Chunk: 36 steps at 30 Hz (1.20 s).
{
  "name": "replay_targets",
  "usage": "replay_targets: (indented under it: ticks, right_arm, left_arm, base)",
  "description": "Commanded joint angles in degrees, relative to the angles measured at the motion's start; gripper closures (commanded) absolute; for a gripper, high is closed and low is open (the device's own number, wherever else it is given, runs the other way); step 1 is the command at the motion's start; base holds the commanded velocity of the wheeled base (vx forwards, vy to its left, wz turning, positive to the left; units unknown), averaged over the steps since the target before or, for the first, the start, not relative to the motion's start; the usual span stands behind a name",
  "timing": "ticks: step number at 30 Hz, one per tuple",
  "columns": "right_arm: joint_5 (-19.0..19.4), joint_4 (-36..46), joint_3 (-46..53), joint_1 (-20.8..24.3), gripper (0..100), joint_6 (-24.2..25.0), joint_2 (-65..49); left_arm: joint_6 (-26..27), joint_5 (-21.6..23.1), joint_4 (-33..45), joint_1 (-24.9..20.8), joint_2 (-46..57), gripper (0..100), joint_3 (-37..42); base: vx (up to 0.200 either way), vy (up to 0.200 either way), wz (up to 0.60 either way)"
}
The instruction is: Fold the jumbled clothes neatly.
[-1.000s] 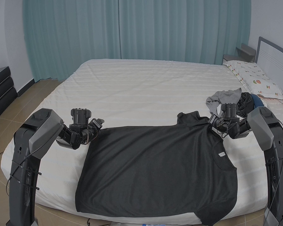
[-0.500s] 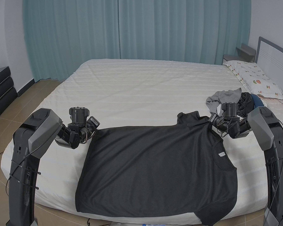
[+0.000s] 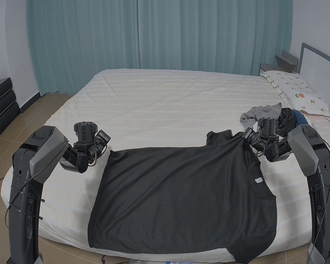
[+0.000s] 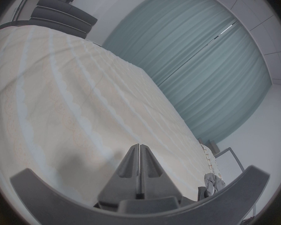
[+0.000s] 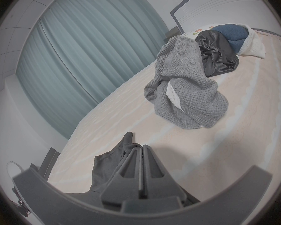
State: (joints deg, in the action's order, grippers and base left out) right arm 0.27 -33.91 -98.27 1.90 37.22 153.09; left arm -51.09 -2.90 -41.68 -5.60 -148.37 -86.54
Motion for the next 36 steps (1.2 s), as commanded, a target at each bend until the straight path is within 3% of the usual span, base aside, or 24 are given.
replay_targets:
  ticks: [1, 16, 24, 25, 36]
  right_arm:
    - [0.0, 0.2, 0.1, 0.0, 100, 0.0, 0.4]
    - [0.2, 0.6, 0.8, 0.1, 100, 0.0, 0.5]
    - [0.1, 0.6, 0.7, 0.5, 100, 0.0, 0.4]
    - [0.1, 0.6, 0.8, 0.6, 100, 0.0, 0.4]
    - [0.1, 0.5, 0.8, 0.6, 100, 0.0, 0.4]
  left_arm:
    - [-0.1, 0.4, 0.0, 0.1, 0.4, 0, 1.0]
    - [0.0, 12.4, 0.0, -0.5, 0.5, 0, 5.7]
    - [0.9, 13.4, -0.1, -0.9, -0.1, 0, 5.4]
    - [0.9, 13.4, 0.0, -0.9, -0.1, 100, 5.3]
    - [1.0, 12.6, -0.5, -0.3, 0.5, 100, 5.6]
  base:
    - [0.0, 0.0, 0.0]
    - [0.0, 0.0, 0.0]
    - [0.0, 0.0, 0.0]
    - [0.0, 0.0, 0.0]
    - [0.0, 0.0, 0.0]
